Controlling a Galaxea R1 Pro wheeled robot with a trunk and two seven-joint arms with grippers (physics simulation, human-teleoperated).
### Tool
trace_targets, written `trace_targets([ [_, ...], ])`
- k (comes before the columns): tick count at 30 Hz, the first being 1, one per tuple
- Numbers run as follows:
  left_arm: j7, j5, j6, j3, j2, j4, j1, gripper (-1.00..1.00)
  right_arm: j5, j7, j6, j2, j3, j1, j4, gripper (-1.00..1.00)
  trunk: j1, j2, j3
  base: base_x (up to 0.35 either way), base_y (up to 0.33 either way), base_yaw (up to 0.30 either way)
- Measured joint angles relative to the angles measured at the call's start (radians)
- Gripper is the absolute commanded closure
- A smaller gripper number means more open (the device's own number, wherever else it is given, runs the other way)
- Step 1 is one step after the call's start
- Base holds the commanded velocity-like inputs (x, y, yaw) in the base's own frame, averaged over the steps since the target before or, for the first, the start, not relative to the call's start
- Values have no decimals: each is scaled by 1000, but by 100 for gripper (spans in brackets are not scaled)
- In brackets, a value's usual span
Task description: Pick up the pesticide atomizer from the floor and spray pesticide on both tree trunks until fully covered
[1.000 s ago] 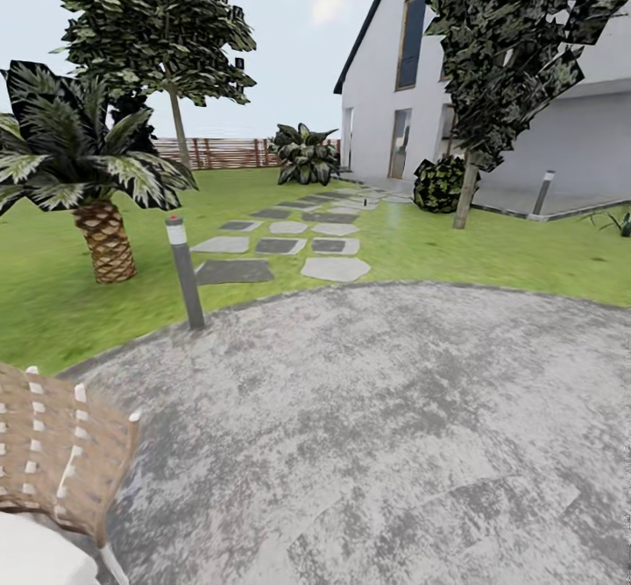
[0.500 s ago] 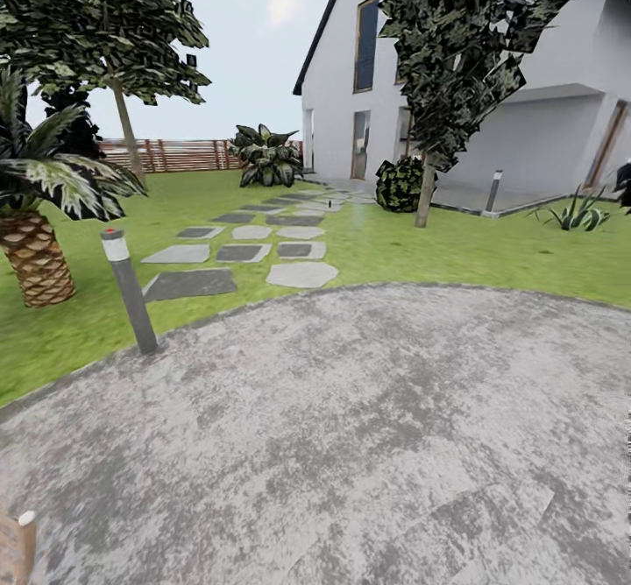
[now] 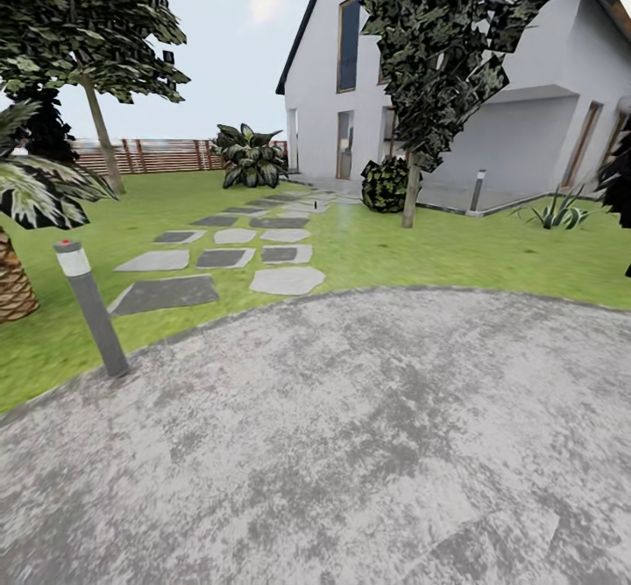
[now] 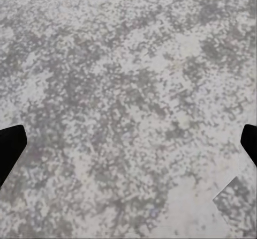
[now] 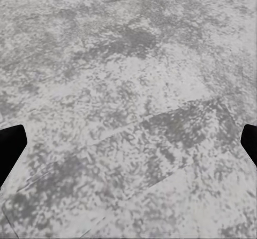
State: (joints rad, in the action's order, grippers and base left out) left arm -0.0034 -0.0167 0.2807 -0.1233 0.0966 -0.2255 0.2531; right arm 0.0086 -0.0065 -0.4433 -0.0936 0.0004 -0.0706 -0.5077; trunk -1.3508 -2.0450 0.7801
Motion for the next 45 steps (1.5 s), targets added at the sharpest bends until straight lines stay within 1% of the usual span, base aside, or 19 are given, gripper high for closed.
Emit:
trace_targets([
  [11, 0, -1, 0, -3, -1, -1, 0, -100, -2, -1, -1, -1, -4, 0, -2, -100, 0, 0, 0, 338, 0, 0],
  [15, 1, -3, 0, -5, -2, -14, 0, -100, -4, -2, -2, -1, -6, 0, -4, -100, 0, 0, 0, 338, 0, 0],
  [18, 2, -3, 0, -4, -6, -39, 0, -100, -5, -3, -3, -2, -6, 0, -5, -100, 0, 0, 0, 338, 0, 0],
  [20, 4, -3, 0, -8, -9, -92, 0, -100, -5, -3, -3, -1, -6, 0, -5, -100, 0, 0, 0, 338, 0, 0],
  [21, 4, -3, 0, -8, -9, -106, 0, -100, -5, -3, -3, -1, -6, 0, -5, -100, 0, 0, 0, 338, 0, 0],
  [23, 5, -5, 0, -7, -9, -114, 0, -100, -4, -2, -3, 0, -5, 0, -4, -100, 0, 0, 0, 338, 0, 0],
  [25, 4, -20, 0, -10, -10, -121, 0, -100, -4, -2, -3, 0, -4, 0, -3, -100, 0, 0, 0, 338, 0, 0],
  [28, 2, -35, 1, -13, -8, -124, 0, -100, -4, -3, -3, 0, -4, 0, -2, -100, 0, 0, 0, 338, 0, 0],
  [30, 1, -40, 1, -14, -3, -125, -1, -100, -4, -2, -3, 0, -4, 0, 0, -100, 0, 0, 0, 338, 0, 0],
  [32, -2, -41, 1, -14, -1, -123, -1, -100, -2, 0, -3, 0, -1, 0, 0, -100, 0, 0, 0, 337, 0, 0],
  [35, -8, -43, 1, -14, -3, -94, -2, -100, -2, -1, -3, -3, -5, 0, -2, -100, 0, 0, 0, 336, 0, 0],
  [40, -10, -44, 0, -15, -1, -85, -2, -100, -2, -2, -3, -6, -7, 0, -4, -100, 0, 0, 0, 335, 0, 1],
  [45, -10, -40, 1, -13, -1, -83, -2, -100, -2, -4, -3, -6, -7, 0, -5, -100, 0, 0, 2, 335, 0, 177],
])
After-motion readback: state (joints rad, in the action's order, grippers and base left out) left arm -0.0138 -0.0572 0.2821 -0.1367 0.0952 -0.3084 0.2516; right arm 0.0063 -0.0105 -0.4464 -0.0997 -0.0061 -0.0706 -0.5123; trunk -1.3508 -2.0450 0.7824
